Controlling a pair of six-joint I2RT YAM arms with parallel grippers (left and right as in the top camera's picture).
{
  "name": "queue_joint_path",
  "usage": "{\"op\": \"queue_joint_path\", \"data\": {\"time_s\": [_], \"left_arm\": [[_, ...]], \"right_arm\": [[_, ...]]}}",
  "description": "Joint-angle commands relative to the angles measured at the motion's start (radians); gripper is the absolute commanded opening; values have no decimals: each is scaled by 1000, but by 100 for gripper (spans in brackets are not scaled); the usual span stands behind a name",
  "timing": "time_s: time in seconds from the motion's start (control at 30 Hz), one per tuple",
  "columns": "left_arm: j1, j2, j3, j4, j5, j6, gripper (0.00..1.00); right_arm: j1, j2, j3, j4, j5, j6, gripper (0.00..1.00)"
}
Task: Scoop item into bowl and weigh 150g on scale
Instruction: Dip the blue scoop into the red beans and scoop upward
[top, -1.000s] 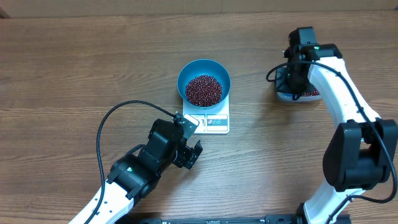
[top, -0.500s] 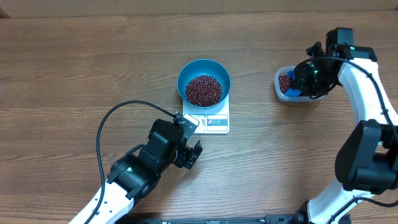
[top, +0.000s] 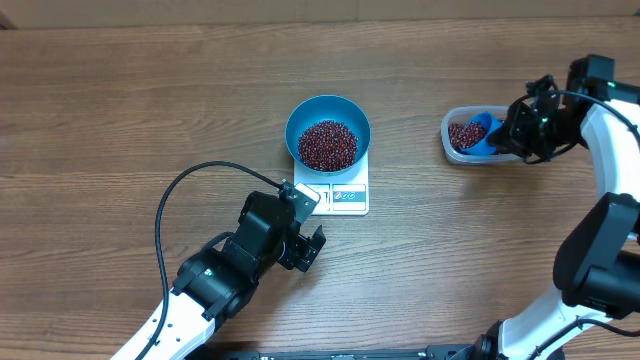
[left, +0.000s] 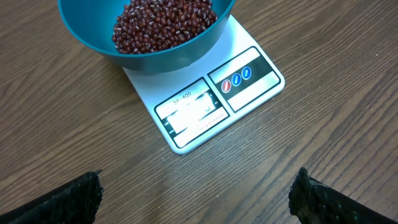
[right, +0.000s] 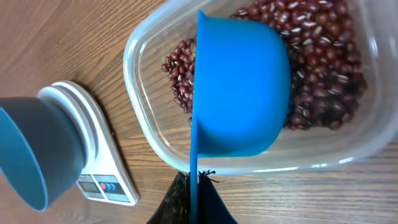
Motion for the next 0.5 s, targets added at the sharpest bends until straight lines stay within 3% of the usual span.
{"op": "queue_joint_path", "data": {"time_s": [0.0,0.47], "left_arm": [[4,5,-7,3,-10,-3,99],[4,5,-7,1,-9,-3,100]], "right_arm": [[-38,-40,-5,-3,-84,-39,4],[-148,-40,-5,-128,-442,-290,4]]}}
